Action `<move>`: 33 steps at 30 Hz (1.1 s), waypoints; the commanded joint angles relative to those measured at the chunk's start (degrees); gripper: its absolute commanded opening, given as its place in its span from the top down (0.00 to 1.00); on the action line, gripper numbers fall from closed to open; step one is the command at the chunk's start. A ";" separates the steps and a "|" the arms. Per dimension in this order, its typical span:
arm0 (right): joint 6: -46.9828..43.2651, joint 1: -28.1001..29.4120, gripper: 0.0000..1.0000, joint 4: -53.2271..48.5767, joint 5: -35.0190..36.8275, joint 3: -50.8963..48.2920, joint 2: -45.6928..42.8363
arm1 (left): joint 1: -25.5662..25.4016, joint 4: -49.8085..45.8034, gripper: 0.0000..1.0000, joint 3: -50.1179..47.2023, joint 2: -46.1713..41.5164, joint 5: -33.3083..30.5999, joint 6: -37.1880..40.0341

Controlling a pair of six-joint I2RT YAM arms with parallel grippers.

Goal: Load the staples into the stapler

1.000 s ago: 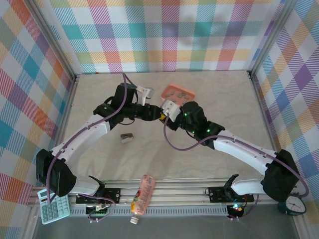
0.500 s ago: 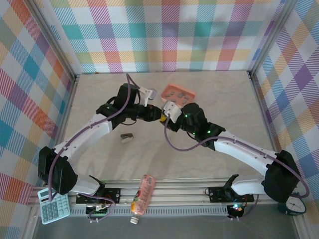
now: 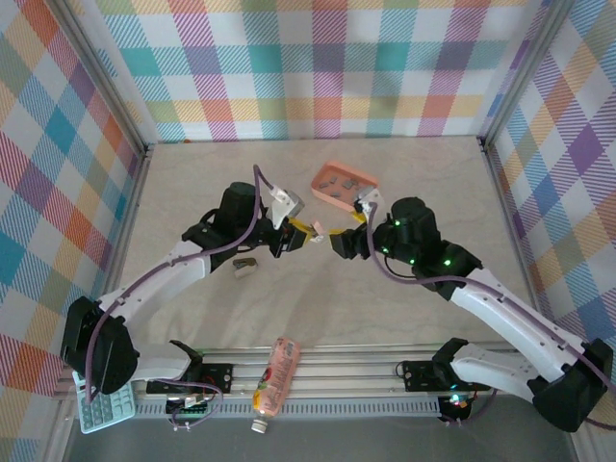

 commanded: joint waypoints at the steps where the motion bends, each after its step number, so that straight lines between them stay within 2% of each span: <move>1: 12.29 -2.13 0.25 -6.70 -7.00 3.62 1.00 | -0.22 5.60 1.00 -1.00 -2.98 1.89 11.97; 4: 17.40 -2.15 0.25 -10.14 -10.62 6.83 4.21 | -0.22 5.36 1.00 -1.67 -3.63 1.83 15.58; 9: 23.45 -2.07 0.23 -8.81 -15.10 9.13 8.45 | -0.22 4.19 1.00 -1.49 -3.63 2.24 17.46; 21: 22.85 -2.02 0.22 -8.63 -17.39 13.55 15.86 | -0.92 4.19 1.00 -1.32 -3.42 2.20 16.97; 33: 25.07 -1.93 0.27 -8.91 -12.70 14.21 19.55 | -1.62 4.37 1.00 -0.78 -3.88 2.34 16.54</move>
